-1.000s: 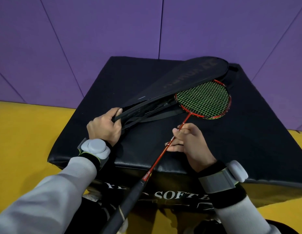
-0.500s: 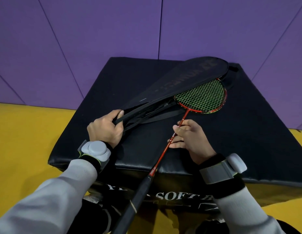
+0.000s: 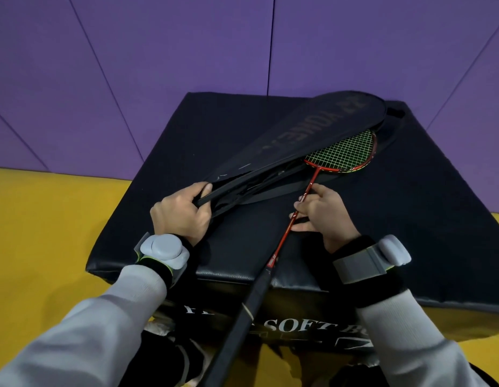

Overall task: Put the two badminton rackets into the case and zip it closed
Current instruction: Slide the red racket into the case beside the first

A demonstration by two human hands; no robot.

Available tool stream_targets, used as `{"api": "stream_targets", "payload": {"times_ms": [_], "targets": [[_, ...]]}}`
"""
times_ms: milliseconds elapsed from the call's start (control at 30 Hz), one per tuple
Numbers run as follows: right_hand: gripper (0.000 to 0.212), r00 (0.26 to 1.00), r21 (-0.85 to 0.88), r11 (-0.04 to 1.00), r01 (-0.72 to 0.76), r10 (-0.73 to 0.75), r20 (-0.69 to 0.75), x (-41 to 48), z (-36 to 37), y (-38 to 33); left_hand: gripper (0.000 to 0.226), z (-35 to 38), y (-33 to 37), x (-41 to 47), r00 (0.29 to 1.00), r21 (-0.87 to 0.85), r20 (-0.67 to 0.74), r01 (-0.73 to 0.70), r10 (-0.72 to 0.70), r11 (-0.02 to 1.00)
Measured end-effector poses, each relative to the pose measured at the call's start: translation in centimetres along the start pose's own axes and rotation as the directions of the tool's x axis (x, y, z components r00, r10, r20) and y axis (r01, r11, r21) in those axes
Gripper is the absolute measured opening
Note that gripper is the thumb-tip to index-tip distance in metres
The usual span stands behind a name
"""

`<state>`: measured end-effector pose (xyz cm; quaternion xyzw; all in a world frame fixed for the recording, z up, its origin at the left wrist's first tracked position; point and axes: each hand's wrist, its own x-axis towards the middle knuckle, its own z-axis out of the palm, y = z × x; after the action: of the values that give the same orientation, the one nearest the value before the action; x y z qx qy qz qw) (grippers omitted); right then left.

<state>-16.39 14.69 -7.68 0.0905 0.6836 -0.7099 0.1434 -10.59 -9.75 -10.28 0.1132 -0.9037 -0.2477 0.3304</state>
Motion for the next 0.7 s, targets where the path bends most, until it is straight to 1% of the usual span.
{"api": "stream_targets", "payload": {"times_ms": [33,133,200,333,400,567,700], "targets": [[0.064,1.0,-0.009,1.0,0.005,-0.005,-0.013,0.2,0.1,0.1,0.023,0.0,0.0,0.0,1.0,0.005,0.001,-0.001,0.001,1.0],[0.065,0.999,-0.018,1.0,0.02,-0.02,-0.041,0.8,0.0,0.3,0.019,0.0,0.0,0.0,1.0,0.004,0.006,0.01,-0.01,1.0],[0.066,0.995,-0.046,0.998,0.04,-0.044,-0.085,1.3,-0.1,0.5,0.018,0.1,-0.1,0.0,1.0,-0.001,0.018,0.016,-0.016,1.0],[0.058,0.965,-0.206,0.966,0.156,-0.193,-0.176,1.9,-0.7,0.9,0.016,0.2,-0.1,0.0,1.0,0.006,0.014,0.011,-0.011,1.0],[0.054,0.95,-0.237,0.952,0.193,-0.241,-0.197,2.0,-1.0,1.0,0.015,0.4,-0.2,0.0,1.0,0.011,-0.009,0.0,0.0,1.0],[0.055,0.943,-0.194,0.953,0.231,-0.268,-0.195,2.3,-1.1,0.9,0.019,0.4,-0.3,0.0,1.0,0.013,0.005,-0.003,0.003,1.0],[0.056,0.949,-0.212,0.95,0.227,-0.265,-0.17,1.9,-0.9,0.7,0.02,0.5,-0.5,0.0,1.0,0.001,0.015,-0.006,0.006,1.0]]}}
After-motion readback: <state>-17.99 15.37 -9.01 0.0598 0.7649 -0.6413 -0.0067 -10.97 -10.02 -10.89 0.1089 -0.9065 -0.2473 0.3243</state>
